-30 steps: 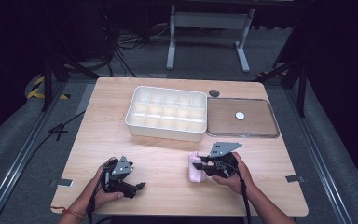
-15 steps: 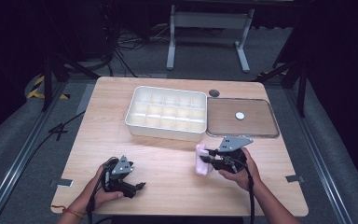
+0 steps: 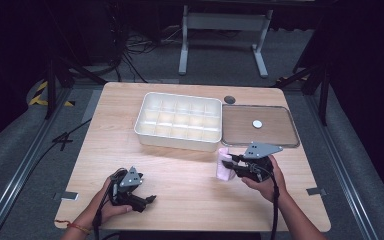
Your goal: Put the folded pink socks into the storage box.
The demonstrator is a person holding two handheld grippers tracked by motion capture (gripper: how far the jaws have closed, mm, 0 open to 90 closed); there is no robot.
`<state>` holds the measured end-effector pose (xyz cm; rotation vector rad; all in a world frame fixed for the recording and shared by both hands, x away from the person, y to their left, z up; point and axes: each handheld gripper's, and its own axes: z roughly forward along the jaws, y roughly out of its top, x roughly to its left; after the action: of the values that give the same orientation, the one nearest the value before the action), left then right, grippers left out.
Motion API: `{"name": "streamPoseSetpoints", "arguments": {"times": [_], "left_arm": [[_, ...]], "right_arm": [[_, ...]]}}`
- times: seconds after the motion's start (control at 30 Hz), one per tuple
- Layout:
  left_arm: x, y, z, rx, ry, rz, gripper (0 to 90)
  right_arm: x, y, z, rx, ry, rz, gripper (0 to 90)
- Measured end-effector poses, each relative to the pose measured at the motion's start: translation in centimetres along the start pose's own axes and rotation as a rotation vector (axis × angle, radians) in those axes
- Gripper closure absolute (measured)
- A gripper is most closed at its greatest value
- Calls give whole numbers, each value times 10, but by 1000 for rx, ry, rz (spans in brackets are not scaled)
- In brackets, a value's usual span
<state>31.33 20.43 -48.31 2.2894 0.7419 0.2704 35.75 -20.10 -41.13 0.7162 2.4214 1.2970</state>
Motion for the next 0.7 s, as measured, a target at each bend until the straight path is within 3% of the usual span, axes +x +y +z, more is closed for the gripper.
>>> {"name": "streamPoseSetpoints", "arguments": {"times": [0.47,0.7], "left_arm": [[0,0,0,-1,0,-1,107],[0,0,0,0,-1,2,107]], "right_arm": [[-9,1,-7,-30,-37,22,711],[-10,8,-7,-34,-54,-5,711]]}}
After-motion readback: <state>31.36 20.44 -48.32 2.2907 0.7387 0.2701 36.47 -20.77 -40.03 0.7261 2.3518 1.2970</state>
